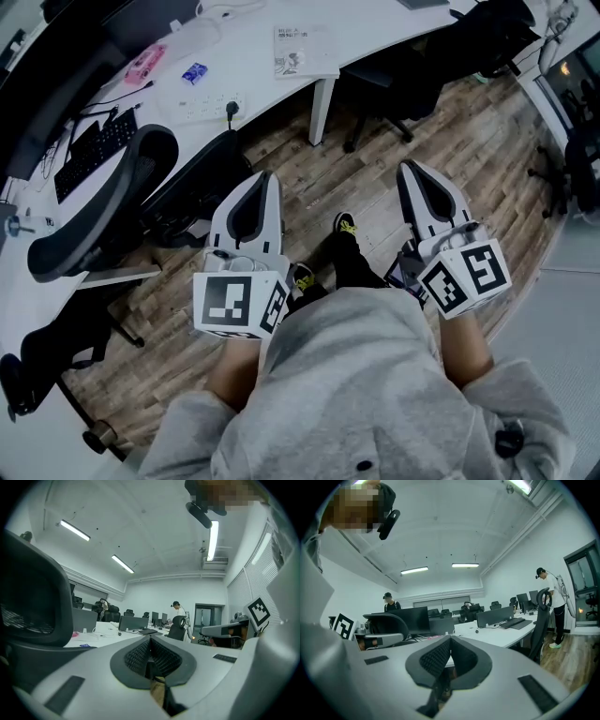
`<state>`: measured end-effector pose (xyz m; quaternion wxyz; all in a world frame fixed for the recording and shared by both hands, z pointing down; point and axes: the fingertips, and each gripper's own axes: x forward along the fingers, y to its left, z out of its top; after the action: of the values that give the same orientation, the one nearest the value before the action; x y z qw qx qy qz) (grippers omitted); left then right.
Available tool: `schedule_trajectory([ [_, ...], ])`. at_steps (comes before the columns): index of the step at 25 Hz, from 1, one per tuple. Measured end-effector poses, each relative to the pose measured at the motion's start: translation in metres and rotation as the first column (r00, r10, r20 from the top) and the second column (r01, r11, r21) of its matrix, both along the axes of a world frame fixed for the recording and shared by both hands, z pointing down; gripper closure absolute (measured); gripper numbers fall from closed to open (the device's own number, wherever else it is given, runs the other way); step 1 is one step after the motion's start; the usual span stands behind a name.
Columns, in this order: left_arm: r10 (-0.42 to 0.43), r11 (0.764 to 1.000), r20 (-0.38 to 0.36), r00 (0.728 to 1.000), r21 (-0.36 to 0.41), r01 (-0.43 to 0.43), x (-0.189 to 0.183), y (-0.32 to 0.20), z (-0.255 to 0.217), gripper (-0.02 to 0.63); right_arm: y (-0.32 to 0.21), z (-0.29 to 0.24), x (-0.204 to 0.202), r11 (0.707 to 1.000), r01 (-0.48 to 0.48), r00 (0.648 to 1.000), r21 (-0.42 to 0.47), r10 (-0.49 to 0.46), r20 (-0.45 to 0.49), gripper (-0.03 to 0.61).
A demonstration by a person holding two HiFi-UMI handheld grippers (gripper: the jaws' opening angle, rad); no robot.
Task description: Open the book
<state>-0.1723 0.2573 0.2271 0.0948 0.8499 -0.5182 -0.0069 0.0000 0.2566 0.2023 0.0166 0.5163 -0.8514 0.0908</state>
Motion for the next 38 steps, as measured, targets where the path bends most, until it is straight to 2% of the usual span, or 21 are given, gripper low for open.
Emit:
schedule_trajectory([
  [12,0.0,1.0,0.039,0.999,-0.009,0.0,0.023,-0.039,0.003,0.604,-0.043,0.009,0.024,1.0,0.007,0.999,-0.005,-0.006,0.038,0.552],
  [21,0.031,0.999,0.079,0.996,-0.032,-0.028,0.073,-0.106,0.011,0.604,-0.11,0.02,0.077,1.0,-0.024,0.998,-0.019,0.025,0.063,0.552],
  [24,0.039,0.999,0.088,0.995,-0.042,-0.035,0.092,-0.135,0.013,0.604,-0.138,0.026,0.101,0.998,-0.04,0.993,-0.048,0.045,0.108,0.552],
  [31,0.001,0.999,0.118,0.993,-0.037,0.003,0.109,-0.198,0.009,0.604,-0.196,0.029,0.129,0.998,-0.03,0.991,-0.054,0.037,0.132,0.552],
  [38,-0.051,0.998,0.137,0.989,-0.041,0.057,0.114,-0.227,0.007,0.604,-0.23,0.027,0.139,0.999,0.008,0.99,-0.043,-0.002,0.14,0.552],
])
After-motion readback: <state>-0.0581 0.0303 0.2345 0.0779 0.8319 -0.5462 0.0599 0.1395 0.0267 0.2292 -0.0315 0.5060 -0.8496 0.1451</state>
